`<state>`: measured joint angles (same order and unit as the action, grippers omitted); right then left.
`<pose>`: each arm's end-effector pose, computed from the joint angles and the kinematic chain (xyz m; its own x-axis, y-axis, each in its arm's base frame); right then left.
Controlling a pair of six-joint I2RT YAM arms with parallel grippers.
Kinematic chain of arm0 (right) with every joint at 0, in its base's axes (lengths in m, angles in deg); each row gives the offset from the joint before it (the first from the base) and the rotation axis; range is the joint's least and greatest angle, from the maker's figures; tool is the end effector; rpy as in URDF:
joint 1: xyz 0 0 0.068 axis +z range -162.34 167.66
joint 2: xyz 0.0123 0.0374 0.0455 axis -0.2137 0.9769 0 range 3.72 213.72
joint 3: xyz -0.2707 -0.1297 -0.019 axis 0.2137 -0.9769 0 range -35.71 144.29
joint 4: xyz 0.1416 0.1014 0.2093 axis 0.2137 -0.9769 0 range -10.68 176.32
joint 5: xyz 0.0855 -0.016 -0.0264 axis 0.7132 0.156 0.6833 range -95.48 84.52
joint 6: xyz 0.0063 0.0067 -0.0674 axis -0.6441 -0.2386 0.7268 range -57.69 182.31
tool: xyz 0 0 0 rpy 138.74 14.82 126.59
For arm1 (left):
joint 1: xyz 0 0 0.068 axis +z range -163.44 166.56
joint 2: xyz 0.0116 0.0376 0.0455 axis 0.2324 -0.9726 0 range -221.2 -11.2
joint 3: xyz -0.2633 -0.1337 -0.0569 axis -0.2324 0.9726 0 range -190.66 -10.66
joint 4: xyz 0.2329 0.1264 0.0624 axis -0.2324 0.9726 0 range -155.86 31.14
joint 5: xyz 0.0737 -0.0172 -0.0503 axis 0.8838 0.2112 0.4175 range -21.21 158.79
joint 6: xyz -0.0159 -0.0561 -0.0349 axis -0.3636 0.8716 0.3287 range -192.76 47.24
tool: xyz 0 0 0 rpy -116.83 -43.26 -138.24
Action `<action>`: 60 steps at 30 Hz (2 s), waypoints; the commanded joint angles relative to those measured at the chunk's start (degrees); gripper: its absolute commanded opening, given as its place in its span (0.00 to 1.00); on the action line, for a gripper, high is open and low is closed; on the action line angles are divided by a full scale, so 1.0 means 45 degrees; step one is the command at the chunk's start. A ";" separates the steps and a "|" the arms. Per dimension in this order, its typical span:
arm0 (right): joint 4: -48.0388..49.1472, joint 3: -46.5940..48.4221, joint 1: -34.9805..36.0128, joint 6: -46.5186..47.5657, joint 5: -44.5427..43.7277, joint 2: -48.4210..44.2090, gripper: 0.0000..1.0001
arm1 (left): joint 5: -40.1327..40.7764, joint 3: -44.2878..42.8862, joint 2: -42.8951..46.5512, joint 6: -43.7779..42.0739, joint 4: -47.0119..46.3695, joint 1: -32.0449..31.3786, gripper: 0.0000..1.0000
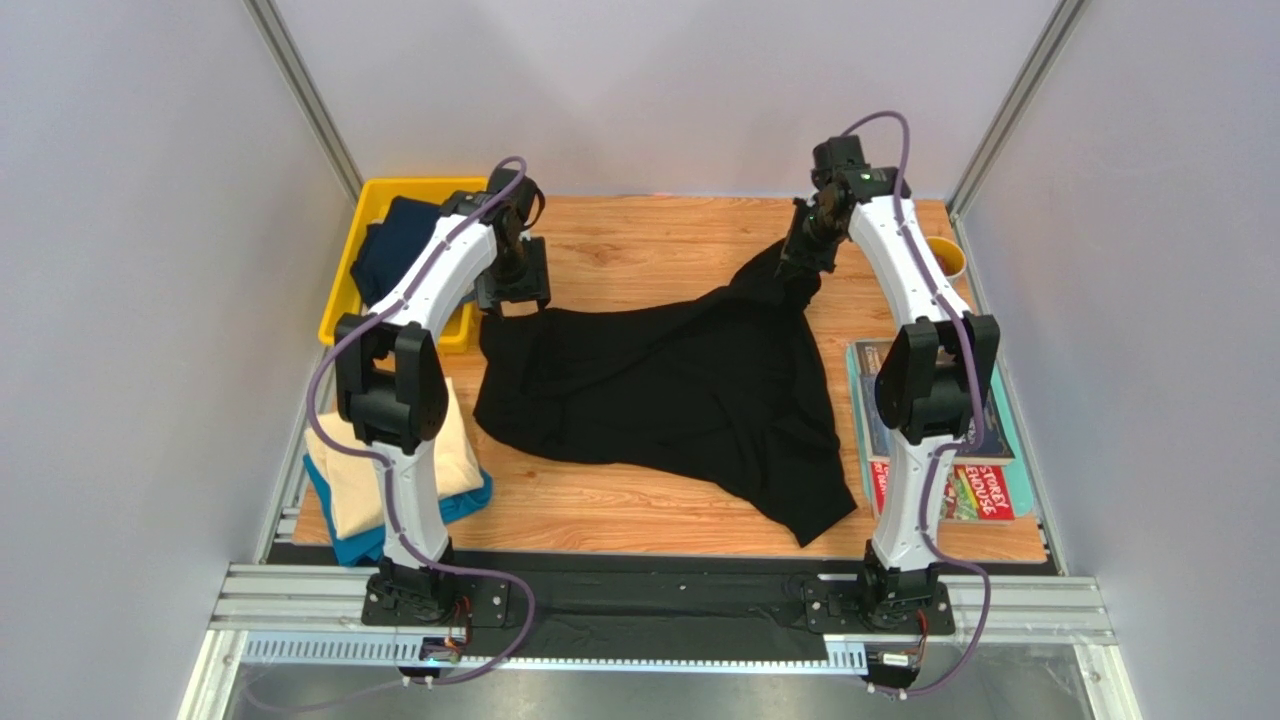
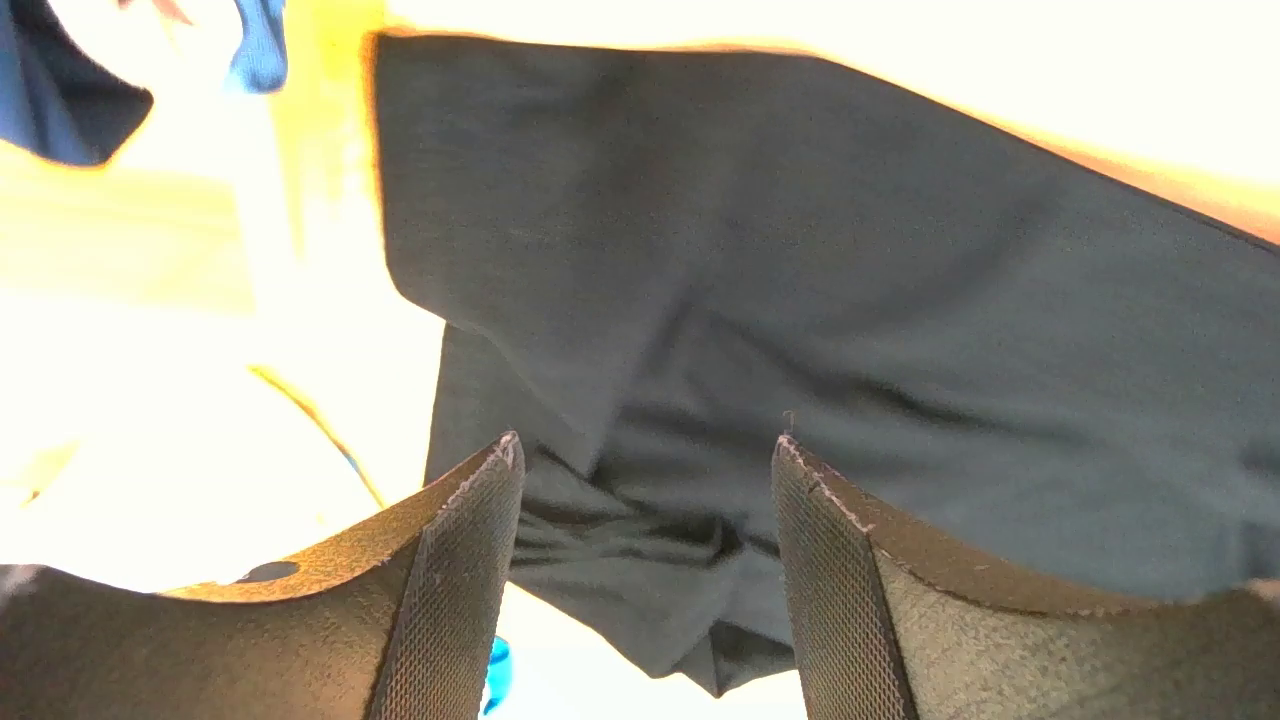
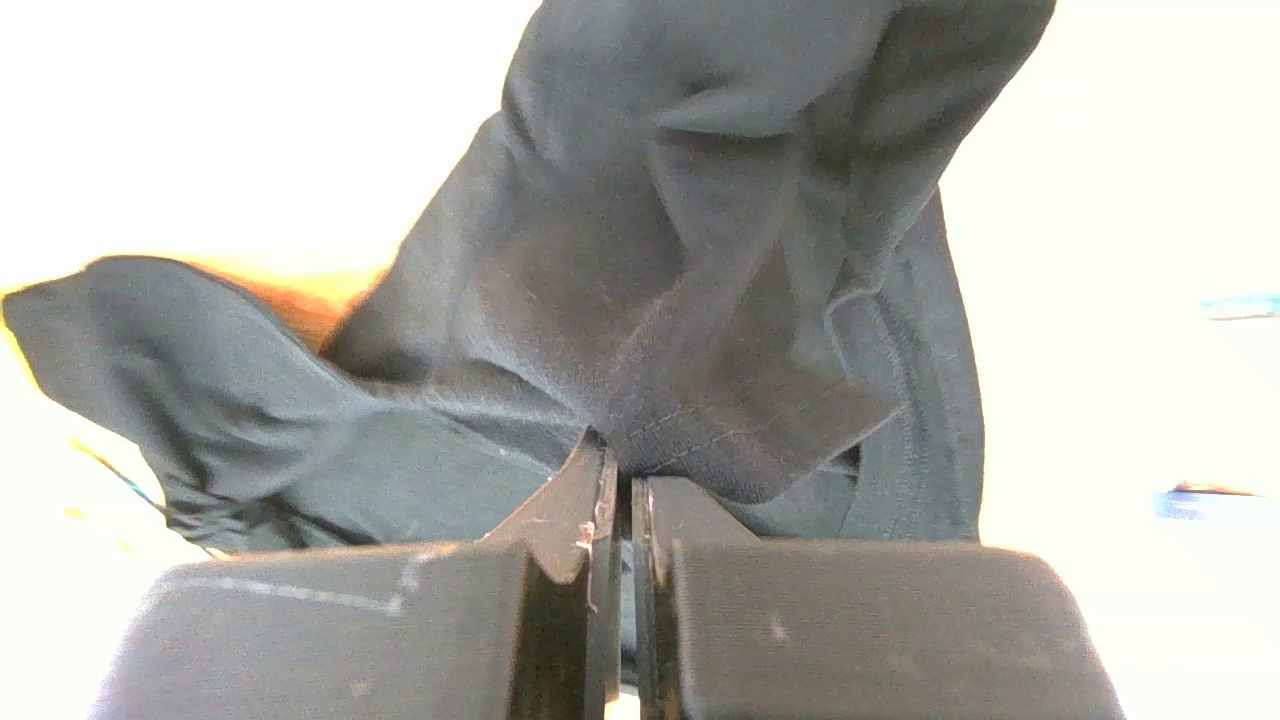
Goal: Fold and stack the t-shirts
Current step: Flatten the tshirt out
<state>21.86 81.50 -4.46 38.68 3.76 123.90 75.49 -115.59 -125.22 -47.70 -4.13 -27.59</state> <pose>0.4698 0.0738 0.2951 -0.9167 0.2725 -0.2921 0.1867 0.9387 0.2897 0.4321 -0.1023 0.2786 -0.9168 -0.2027 -0.3442 -0.2016 0.9787 -0.0393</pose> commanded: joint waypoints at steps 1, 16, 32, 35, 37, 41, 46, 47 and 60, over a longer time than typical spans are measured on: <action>-0.0126 0.0634 -0.0520 0.0214 -0.0509 -0.0651 0.00 | -0.0004 -0.1599 -0.1513 -0.0159 0.0693 0.0742 0.67; -0.0108 -0.0011 -0.1165 0.0136 0.0797 -0.0809 0.00 | -0.1410 -0.4516 -0.4330 -0.0491 0.1126 0.0997 0.65; 0.0126 -0.2060 -0.0970 -0.0098 0.2615 -0.2116 0.00 | -0.1001 -0.5707 -0.5872 0.0193 0.0422 0.1016 0.64; 0.0127 -0.2276 -0.0911 -0.0157 0.3084 -0.2312 0.00 | -0.0708 -0.5882 -0.6069 0.0310 0.0461 0.1016 0.64; 0.0049 -0.2296 -0.0833 -0.0157 0.3260 -0.2507 0.00 | -0.0591 -0.6000 -0.6147 0.0330 0.0441 0.1016 0.64; -0.0049 -0.2316 -0.0813 -0.0196 0.3553 -0.2858 0.00 | -0.0434 -0.6078 -0.6400 0.0311 0.0539 0.1016 0.64; -0.0166 -0.2062 -0.0794 -0.0372 0.4587 -0.3034 0.00 | 0.0151 -0.5864 -0.6557 -0.0080 0.0929 0.0919 0.64; -0.0128 -0.2023 -0.0794 -0.0430 0.4724 -0.3093 0.00 | 0.0152 -0.5670 -0.6577 -0.0100 0.1007 0.0918 0.64; -0.0850 -0.2275 -0.0638 -0.0157 0.6053 -0.3757 0.00 | 0.0249 -0.6234 -0.6674 -0.0022 0.0910 0.0899 0.61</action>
<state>19.63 70.96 -7.89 37.36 27.73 111.83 75.14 -140.81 -154.24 -47.54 -0.56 -23.48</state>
